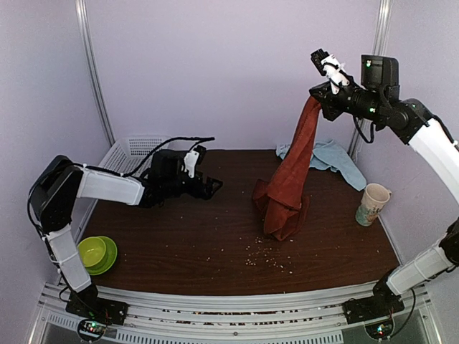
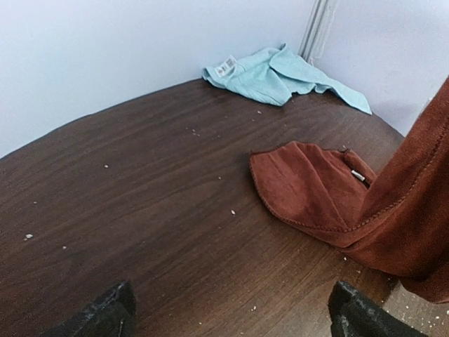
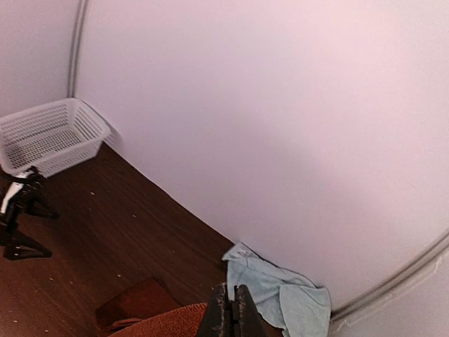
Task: Roll the towels
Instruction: Move the towel to the center of the board, then pick up the towel from the center of the board.
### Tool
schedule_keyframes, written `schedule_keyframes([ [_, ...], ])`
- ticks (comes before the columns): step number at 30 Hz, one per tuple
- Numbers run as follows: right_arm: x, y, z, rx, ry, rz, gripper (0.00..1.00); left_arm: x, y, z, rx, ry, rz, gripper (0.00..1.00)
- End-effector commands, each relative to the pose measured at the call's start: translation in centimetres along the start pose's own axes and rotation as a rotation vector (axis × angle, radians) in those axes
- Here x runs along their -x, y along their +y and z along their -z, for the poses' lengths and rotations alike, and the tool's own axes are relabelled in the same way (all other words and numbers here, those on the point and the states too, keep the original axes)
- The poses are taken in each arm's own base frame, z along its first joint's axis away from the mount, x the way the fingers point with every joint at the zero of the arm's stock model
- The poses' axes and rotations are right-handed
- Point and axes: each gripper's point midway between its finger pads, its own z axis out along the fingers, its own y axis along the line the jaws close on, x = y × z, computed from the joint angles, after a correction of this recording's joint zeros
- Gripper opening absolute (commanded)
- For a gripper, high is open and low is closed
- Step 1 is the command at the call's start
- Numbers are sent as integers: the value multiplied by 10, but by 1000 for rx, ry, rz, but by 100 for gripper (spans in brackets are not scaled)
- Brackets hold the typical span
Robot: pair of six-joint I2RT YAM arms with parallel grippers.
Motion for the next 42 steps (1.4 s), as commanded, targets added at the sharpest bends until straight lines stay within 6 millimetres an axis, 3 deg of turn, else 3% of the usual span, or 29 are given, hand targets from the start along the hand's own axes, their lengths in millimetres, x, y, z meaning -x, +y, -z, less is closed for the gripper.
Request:
schedule_keyframes([
  [1, -45, -59, 4, -348, 163, 60, 0, 12, -25, -19, -129, -49, -44, 98],
  [9, -82, -89, 36, -591, 255, 140, 0, 7, -53, -71, -262, -42, -67, 98],
  [16, -117, -68, 35, -493, 321, 152, 0, -15, -78, -112, -372, 20, -188, 98],
  [27, -135, -58, 47, -465, 320, 112, 0, -47, -78, -136, -418, 124, -356, 98],
  [32, -143, -56, 51, -463, 330, 115, 0, -41, -55, -162, -286, 198, -312, 98],
  [42, -163, -41, 41, -410, 343, 100, 0, -1, -37, -193, -186, 150, -29, 97],
])
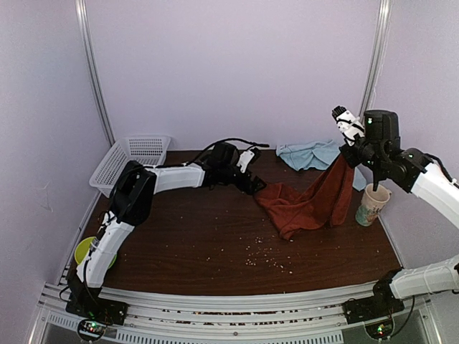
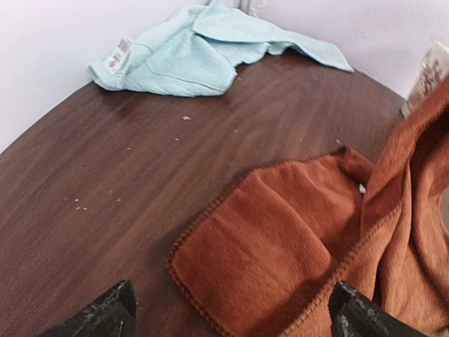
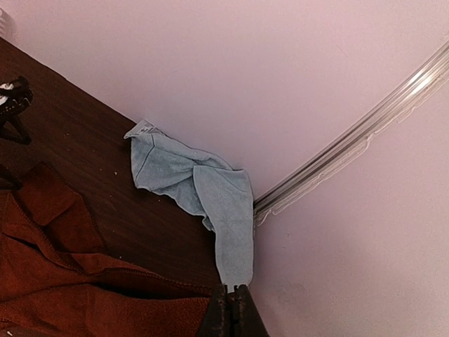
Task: Roll the towels
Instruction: Pick up the towel from the center of the board.
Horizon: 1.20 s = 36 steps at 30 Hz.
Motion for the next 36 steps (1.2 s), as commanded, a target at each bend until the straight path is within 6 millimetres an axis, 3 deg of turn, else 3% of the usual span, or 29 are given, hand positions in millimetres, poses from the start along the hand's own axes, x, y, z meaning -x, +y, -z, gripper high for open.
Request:
schedule_keyframes([
  [1, 0, 6, -2, 19, -20, -35, 0, 13, 24, -2, 68, -33, 159, 96],
  [7, -5, 16, -6, 49, -20, -34, 0, 9, 45, -6, 28, -91, 324, 80],
  [20, -4, 22, -1, 88, -48, -48, 0, -6, 40, -27, -65, -115, 430, 71],
  [27, -3, 22, 1, 92, -57, -52, 0, -15, 21, -38, -112, -94, 429, 70],
  [36, 0, 25, 8, 132, -81, -53, 0, -24, 22, -45, -97, -98, 464, 50],
])
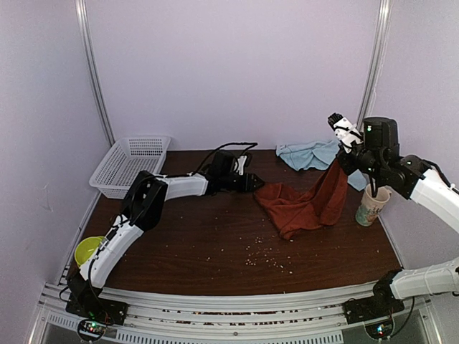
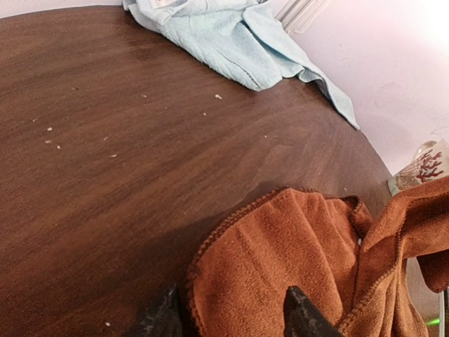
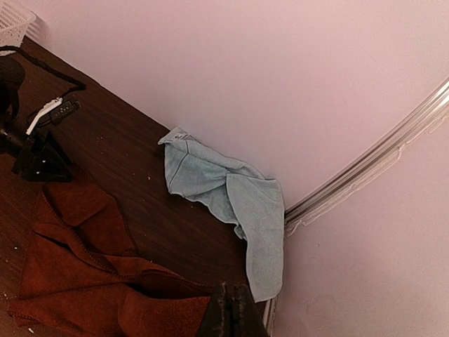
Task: Roll the towels
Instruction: Pick up the towel from the center of the board.
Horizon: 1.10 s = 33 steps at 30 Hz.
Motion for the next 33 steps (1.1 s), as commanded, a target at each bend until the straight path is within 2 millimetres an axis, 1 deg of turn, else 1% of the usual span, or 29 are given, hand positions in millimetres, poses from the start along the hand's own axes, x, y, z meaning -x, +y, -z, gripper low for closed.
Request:
schedule_keyframes([
  [1, 7, -1, 9, 21, -44, -33, 0, 1, 3, -7, -9, -34, 12, 46],
  [3, 7, 0, 10, 29, -47, -32, 0, 2, 4, -8, -7, -44, 18, 37],
  [5, 8, 1, 11, 36, -52, -32, 0, 3, 7, -8, 8, -53, 22, 23],
  [8, 10, 2, 12, 43, -61, -32, 0, 8, 8, -6, 27, -67, 22, 0],
  [10, 10, 3, 12, 48, -67, -29, 0, 14, 4, -2, 28, -79, 15, 0],
  [11, 10, 3, 11, 46, -69, -28, 0, 23, 0, 2, 30, -94, 8, 0],
  [12, 11, 4, 10, 48, -71, -28, 0, 26, -2, 7, 40, -98, -3, 0],
  [14, 14, 4, 8, 46, -82, -27, 0, 43, -9, 22, 83, -124, -34, 0],
  [16, 17, 5, 5, 45, -90, -27, 0, 68, -18, 46, 150, -167, -69, 0],
  [17, 19, 5, 4, 45, -93, -28, 0, 91, -30, 67, 182, -209, -95, 0],
  [19, 25, 4, 0, 42, -104, -28, 0, 119, -33, 104, 297, -271, -113, 0],
  [21, 30, 5, -3, 48, -115, -21, 0, 139, -36, 142, 407, -324, -124, 0],
  [24, 40, 6, -10, 51, -134, -3, 0, 161, -38, 198, 575, -386, -129, 0],
  [27, 48, 5, -21, 43, -151, 21, 0, 167, -39, 247, 724, -419, -119, 0],
  [30, 55, 2, -35, 56, -170, 27, 0, 155, -34, 286, 842, -419, -110, 0],
  [32, 54, 5, -44, 92, -176, 66, 0, 144, -31, 309, 896, -429, -99, 0],
  [33, 50, 6, -48, 101, -167, 92, 0, 136, -29, 317, 915, -423, -97, 0],
])
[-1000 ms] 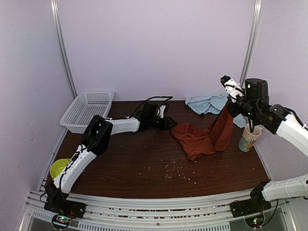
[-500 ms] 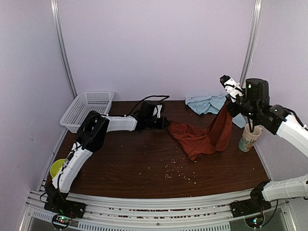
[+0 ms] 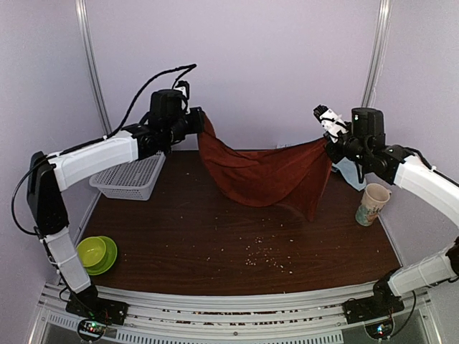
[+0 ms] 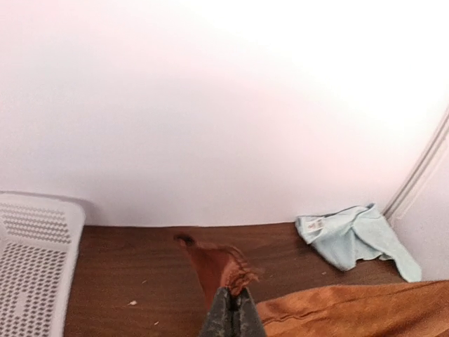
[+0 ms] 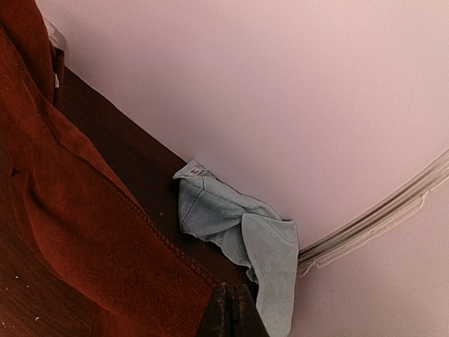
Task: Roll the towels
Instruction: Pick up the towel from the center of the board, then flatten out the towel at the center of the board.
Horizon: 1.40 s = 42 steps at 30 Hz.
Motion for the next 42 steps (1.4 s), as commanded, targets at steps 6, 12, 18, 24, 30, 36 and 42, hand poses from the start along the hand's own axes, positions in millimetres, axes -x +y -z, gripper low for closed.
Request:
schedule_keyframes([
  [6, -18, -4, -9, 179, -8, 156, 0, -84, 81, 50, 249, 171, -142, 0],
  [12, -55, 24, 22, 342, 30, 275, 0, -110, 74, 77, 118, 223, -112, 0],
  [18, -94, 42, 30, 373, 96, 311, 0, -172, 69, 93, 34, 356, -104, 0],
  [24, -117, 11, -3, 150, 213, 221, 0, -229, 75, 96, 1, 506, -165, 0],
  [30, -133, -5, -32, 34, 305, 144, 0, -240, 76, 103, -25, 563, -248, 25],
  [36, -158, -6, -54, -20, 387, 136, 0, -212, 78, 100, -9, 521, -412, 88],
  [42, -160, -6, -67, -3, 416, 128, 0, -200, 73, 78, -41, 497, -680, 98],
])
